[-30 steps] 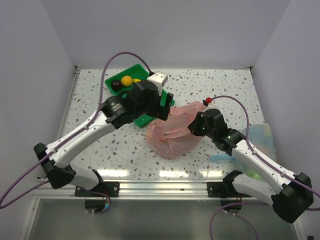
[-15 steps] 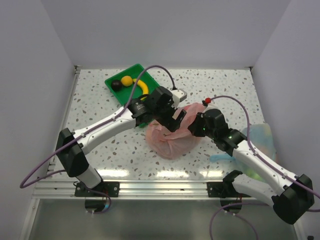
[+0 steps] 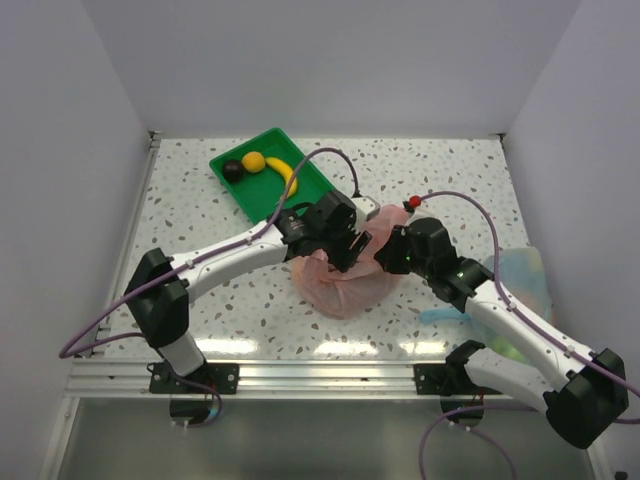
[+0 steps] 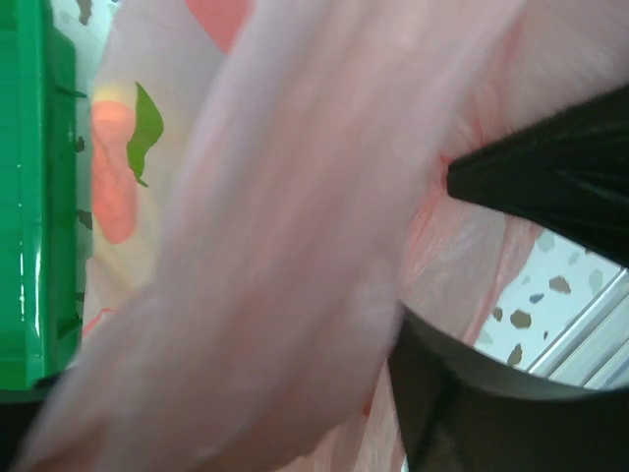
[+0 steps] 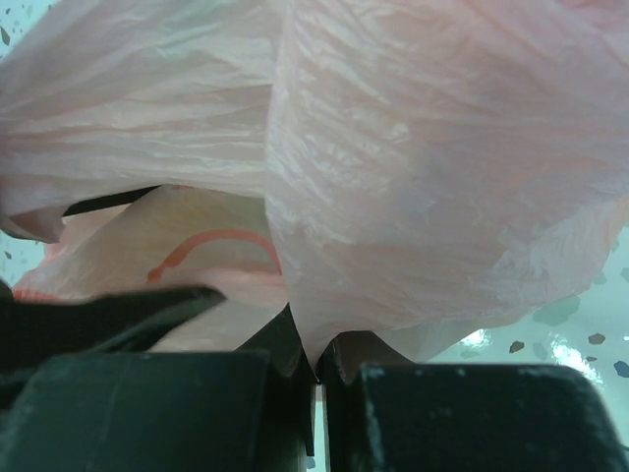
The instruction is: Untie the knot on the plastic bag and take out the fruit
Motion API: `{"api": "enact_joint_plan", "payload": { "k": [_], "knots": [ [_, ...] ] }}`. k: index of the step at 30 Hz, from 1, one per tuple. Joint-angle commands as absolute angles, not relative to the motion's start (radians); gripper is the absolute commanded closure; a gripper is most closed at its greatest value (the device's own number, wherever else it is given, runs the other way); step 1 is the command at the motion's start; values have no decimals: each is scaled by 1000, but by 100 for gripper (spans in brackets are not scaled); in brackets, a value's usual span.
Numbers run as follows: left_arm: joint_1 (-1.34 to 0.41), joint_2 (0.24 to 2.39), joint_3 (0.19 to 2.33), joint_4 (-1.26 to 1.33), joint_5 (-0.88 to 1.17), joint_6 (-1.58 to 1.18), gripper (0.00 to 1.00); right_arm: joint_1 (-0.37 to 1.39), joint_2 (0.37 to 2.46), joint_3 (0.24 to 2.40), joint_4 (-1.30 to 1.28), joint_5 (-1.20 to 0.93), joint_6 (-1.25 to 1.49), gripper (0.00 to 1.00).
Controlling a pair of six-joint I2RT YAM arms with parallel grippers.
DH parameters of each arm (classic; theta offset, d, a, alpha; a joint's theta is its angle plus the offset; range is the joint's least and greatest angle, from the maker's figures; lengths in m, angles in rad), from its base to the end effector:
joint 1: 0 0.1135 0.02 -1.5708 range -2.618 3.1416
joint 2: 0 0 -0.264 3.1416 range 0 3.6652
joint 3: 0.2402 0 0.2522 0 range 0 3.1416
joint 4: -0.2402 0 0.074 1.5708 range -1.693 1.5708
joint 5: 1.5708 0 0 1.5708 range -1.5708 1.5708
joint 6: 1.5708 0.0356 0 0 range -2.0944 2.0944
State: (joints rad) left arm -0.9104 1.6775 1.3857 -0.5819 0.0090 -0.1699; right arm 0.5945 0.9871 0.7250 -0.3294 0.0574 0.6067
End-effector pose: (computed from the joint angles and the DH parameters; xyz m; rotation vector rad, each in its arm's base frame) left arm 0.2269 -0.2927 0.2790 0.9108 2.3351 -0.4781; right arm 0.1814 0.1202 0.2672 0.0477 2.2291 0.6186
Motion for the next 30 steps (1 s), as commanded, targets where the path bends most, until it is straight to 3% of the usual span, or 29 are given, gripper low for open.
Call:
{"api": "enact_joint_plan", "payload": {
  "k": [1,2,3,5,6,7,9,17,21,30],
  "knots": [
    [-910,1674,1376,-494,-64,-182,36,594,965,750,-328,41,607,99],
    [-904,1672,1373,-488,-96,-192,44,595,957,741,-330,43,612,98],
    [-897,1667,1370,-480,-104,-210,63,594,951,738,-334,46,617,96],
    [-865,1658,1358,-469,-100,-233,81,594,933,733,-370,70,618,94],
    [-851,1652,1348,-451,-98,-264,95,594,927,730,-386,84,623,94],
    [-839,1648,1335,-445,-95,-279,100,594,919,726,-418,98,624,94],
    [-807,1634,1321,-422,-84,-322,100,592,896,713,-457,152,638,100],
    [-660,1618,1253,-370,-75,-501,100,506,836,680,-741,216,716,100],
    [-582,1637,1252,-364,-51,-632,100,408,813,652,-850,131,715,100],
    [-506,1671,1220,-295,110,-764,100,399,772,696,-960,109,706,100]
  ]
}}
